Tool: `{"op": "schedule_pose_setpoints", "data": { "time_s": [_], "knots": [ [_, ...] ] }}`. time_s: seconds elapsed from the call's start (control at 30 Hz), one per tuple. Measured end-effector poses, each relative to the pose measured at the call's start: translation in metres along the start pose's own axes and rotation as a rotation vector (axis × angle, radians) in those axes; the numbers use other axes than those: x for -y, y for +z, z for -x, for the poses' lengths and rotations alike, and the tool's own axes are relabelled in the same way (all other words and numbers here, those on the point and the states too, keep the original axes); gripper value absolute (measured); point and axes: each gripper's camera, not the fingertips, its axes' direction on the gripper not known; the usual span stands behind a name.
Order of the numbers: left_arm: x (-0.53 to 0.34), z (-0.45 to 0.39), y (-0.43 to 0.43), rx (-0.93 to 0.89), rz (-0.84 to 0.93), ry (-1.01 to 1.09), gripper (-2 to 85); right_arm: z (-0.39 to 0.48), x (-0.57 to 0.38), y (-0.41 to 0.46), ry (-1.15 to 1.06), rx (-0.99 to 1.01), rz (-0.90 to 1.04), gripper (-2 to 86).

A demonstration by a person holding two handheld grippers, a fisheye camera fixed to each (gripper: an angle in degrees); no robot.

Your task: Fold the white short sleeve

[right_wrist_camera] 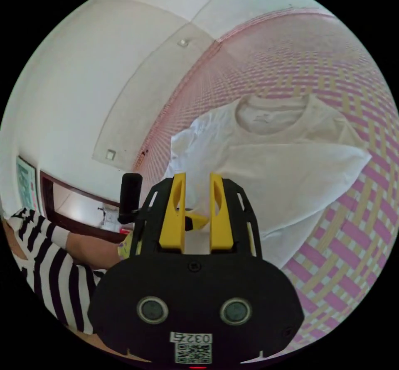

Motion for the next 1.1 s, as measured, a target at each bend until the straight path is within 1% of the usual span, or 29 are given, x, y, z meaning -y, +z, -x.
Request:
{"op": "schedule_pose_setpoints", "data": {
  "time_s": [0.03,0.1,0.17,0.2,0.27,0.33,0.4,0.47,0.6,0.7,0.77,0.8,0.87,0.9,0.97,1.1],
  "knots": [
    [0.0,0.005,0.004,0.008,0.034,-0.034,-0.9,0.011,0.001,-0.011,-0.01,-0.053,-0.035,7.7],
    [-0.002,0.006,0.001,0.049,0.042,-0.072,-0.1,0.017,-0.002,-0.04,0.032,-0.135,-0.128,7.6],
    [-0.006,0.001,-0.016,0.069,0.011,-0.097,2.6,0.005,-0.01,-0.08,0.184,-0.235,-0.22,7.3],
    [-0.008,0.0,-0.023,0.082,-0.004,-0.103,3.3,0.0,-0.013,-0.088,0.218,-0.242,-0.228,7.3],
    [-0.009,-0.01,-0.054,0.155,-0.104,-0.087,2.8,-0.023,-0.022,-0.115,0.353,-0.254,-0.237,7.7],
    [-0.001,-0.015,-0.071,0.149,-0.168,-0.061,2.8,-0.035,-0.026,-0.127,0.417,-0.231,-0.241,8.1],
    [0.023,-0.014,-0.068,0.112,-0.119,-0.05,4.2,-0.042,-0.025,-0.134,0.464,-0.204,-0.246,8.5],
    [0.058,-0.016,-0.057,0.132,-0.044,-0.014,5.7,-0.043,-0.016,-0.138,0.507,-0.165,-0.255,8.6],
    [0.092,-0.023,-0.052,0.094,-0.028,0.022,5.9,-0.034,0.001,-0.14,0.525,-0.134,-0.241,8.6],
    [0.11,-0.037,-0.037,0.191,0.079,0.136,6.1,-0.026,0.01,-0.139,0.522,-0.113,-0.231,8.4],
    [0.112,-0.052,-0.023,0.326,0.166,0.271,6.3,-0.019,0.013,-0.14,0.516,-0.106,-0.23,8.3],
    [0.111,-0.056,-0.02,0.368,0.187,0.31,6.3,-0.017,0.013,-0.141,0.514,-0.107,-0.23,8.2],
    [0.103,-0.074,-0.011,0.49,0.224,0.456,6.2,-0.009,0.013,-0.142,0.501,-0.109,-0.225,8.2],
    [0.101,-0.077,-0.01,0.508,0.227,0.48,6.3,-0.007,0.012,-0.143,0.496,-0.108,-0.225,8.2],
    [0.098,-0.083,-0.011,0.501,0.221,0.502,7.1,0.001,0.009,-0.146,0.476,-0.107,-0.231,8.0],
    [0.096,-0.083,-0.016,0.471,0.218,0.488,5.8,0.01,0.004,-0.15,0.474,-0.098,-0.241,8.0]
  ]
}}
